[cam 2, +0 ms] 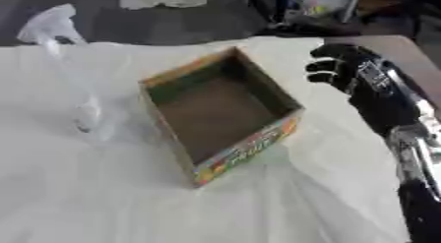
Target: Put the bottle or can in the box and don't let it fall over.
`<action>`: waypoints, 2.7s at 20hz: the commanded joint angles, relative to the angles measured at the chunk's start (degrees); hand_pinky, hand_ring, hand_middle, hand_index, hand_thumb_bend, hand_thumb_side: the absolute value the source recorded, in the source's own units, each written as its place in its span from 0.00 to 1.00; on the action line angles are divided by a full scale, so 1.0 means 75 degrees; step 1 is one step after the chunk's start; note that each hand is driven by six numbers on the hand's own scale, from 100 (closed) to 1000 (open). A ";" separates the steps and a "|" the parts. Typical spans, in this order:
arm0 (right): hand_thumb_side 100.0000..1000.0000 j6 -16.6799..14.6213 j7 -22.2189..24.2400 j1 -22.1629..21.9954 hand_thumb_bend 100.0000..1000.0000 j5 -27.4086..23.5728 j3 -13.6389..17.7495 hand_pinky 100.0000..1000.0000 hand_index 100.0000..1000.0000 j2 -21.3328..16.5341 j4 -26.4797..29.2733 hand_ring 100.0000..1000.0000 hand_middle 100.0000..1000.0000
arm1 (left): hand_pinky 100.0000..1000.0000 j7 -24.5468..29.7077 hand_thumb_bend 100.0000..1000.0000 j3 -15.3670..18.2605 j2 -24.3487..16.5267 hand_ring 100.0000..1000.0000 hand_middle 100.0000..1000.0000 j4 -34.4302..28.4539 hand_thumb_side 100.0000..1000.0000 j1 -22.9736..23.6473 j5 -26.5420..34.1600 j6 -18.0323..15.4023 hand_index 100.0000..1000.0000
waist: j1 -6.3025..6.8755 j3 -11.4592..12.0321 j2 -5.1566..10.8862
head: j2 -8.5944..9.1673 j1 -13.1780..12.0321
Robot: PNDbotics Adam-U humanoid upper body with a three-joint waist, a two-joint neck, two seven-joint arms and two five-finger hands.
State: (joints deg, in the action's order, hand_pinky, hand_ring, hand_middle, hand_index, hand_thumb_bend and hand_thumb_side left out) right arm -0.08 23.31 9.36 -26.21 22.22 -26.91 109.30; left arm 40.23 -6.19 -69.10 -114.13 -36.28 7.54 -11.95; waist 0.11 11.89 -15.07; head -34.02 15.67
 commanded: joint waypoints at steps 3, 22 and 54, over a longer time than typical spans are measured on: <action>0.60 -0.0163 -0.0411 -0.0104 0.00 0.0143 0.0292 0.77 0.76 -0.0051 -0.0094 0.77 0.77 | 0.84 -0.0071 0.00 0.0082 -0.0172 0.94 0.78 -0.0062 0.60 -0.0056 0.0045 0.0075 0.88 | -0.0017 -0.0033 0.0104 | 0.0024 -0.0124; 0.61 -0.0114 -0.0434 -0.0156 0.00 0.0216 0.0358 0.77 0.75 -0.0031 -0.0228 0.75 0.76 | 0.85 0.0012 0.00 -0.0823 0.0758 0.94 0.78 0.1134 0.42 -0.1896 -0.0125 0.0518 0.88 | 0.0008 -0.0110 0.0134 | 0.0299 -0.0424; 0.65 -0.0082 -0.0023 -0.0006 0.00 0.0424 0.0124 0.77 0.75 0.0083 -0.0370 0.75 0.76 | 0.87 0.0362 0.00 -0.1779 0.2773 0.98 0.80 0.3836 0.57 -0.4049 -0.0928 0.0618 0.91 | -0.0004 -0.0429 -0.0057 | 0.0675 -0.0583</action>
State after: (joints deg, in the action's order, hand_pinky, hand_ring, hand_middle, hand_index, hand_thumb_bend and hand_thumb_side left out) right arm -0.68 22.93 8.83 -23.40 23.03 -25.40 106.12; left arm 43.30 -19.93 -47.47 -85.41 -65.20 0.70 -7.85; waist -0.01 8.69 -16.27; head -29.60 11.23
